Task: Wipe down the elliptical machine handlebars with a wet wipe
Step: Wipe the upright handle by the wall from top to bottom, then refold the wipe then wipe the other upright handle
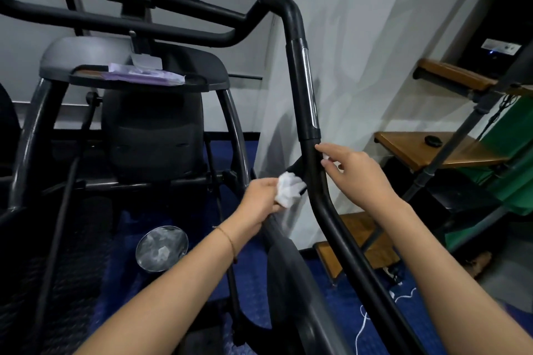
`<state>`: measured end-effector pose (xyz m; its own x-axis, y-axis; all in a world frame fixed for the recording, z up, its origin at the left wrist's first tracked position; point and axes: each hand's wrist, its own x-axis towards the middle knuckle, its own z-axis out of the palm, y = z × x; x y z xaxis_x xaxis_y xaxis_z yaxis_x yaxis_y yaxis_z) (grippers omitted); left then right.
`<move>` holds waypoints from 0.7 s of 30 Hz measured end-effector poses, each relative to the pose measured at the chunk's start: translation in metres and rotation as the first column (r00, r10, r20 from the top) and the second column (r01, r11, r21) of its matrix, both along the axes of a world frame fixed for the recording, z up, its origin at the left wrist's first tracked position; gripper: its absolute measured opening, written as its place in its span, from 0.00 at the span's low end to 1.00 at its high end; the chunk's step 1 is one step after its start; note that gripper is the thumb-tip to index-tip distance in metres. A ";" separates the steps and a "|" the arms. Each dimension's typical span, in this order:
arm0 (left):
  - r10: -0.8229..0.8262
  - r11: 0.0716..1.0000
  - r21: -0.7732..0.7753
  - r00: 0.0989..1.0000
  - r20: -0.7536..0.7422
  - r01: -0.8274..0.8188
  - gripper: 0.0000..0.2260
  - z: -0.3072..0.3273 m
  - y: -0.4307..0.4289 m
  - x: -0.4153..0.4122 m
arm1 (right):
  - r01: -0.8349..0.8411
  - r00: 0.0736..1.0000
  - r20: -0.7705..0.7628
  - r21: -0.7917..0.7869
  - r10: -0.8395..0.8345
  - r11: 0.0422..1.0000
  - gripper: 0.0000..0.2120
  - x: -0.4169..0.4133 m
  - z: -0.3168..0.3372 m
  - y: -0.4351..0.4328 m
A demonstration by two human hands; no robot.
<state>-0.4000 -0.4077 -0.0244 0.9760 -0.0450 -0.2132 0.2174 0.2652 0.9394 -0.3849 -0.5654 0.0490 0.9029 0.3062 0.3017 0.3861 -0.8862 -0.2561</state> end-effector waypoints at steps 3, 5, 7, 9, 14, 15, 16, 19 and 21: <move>0.056 0.993 -0.105 0.998 0.029 -0.053 0.10 0.020 0.028 -0.013 | -0.035 0.999 0.000 0.330 0.037 0.943 0.16 -0.005 0.003 0.022; 0.040 0.992 -0.122 0.995 0.088 -0.029 0.10 0.034 0.040 -0.027 | -0.033 0.984 -0.143 0.438 0.106 0.899 0.15 -0.008 0.005 0.043; 0.046 0.997 -0.066 0.984 0.172 -0.035 0.08 0.043 0.050 -0.043 | -0.083 0.922 -0.295 0.485 0.252 0.870 0.12 -0.012 0.007 0.062; 0.077 0.997 0.011 0.967 0.242 -0.082 0.07 0.049 0.064 -0.055 | -0.110 0.840 -0.380 0.582 0.388 0.806 0.09 -0.017 0.014 0.080; 0.142 0.959 0.200 0.948 0.284 -0.203 0.05 0.060 0.114 -0.071 | -0.220 0.757 -0.461 0.488 0.463 0.845 0.08 -0.016 0.054 0.127; 0.158 0.957 0.189 0.944 0.290 -0.218 0.05 0.062 0.123 -0.074 | -0.255 0.759 -0.453 0.453 0.467 0.854 0.09 -0.016 0.064 0.140; 0.179 0.959 0.163 0.938 0.296 -0.234 0.06 0.064 0.132 -0.078 | -0.282 0.758 -0.443 0.440 0.479 0.852 0.10 -0.016 0.072 0.151; 0.261 0.956 0.054 0.919 0.296 -0.289 0.05 0.065 0.158 -0.091 | -0.312 0.749 -0.401 0.489 0.528 0.815 0.12 -0.021 0.082 0.182; 0.305 0.949 -0.016 0.907 0.291 -0.314 0.05 0.064 0.175 -0.099 | -0.275 0.739 -0.374 0.592 0.561 0.758 0.12 -0.025 0.078 0.198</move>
<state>-0.4991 -0.2323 0.0397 0.9592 0.2711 0.0806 -0.1500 0.2462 0.9575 -0.4097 -0.3671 0.1274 0.7682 0.6376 0.0584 0.3715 -0.3696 -0.8517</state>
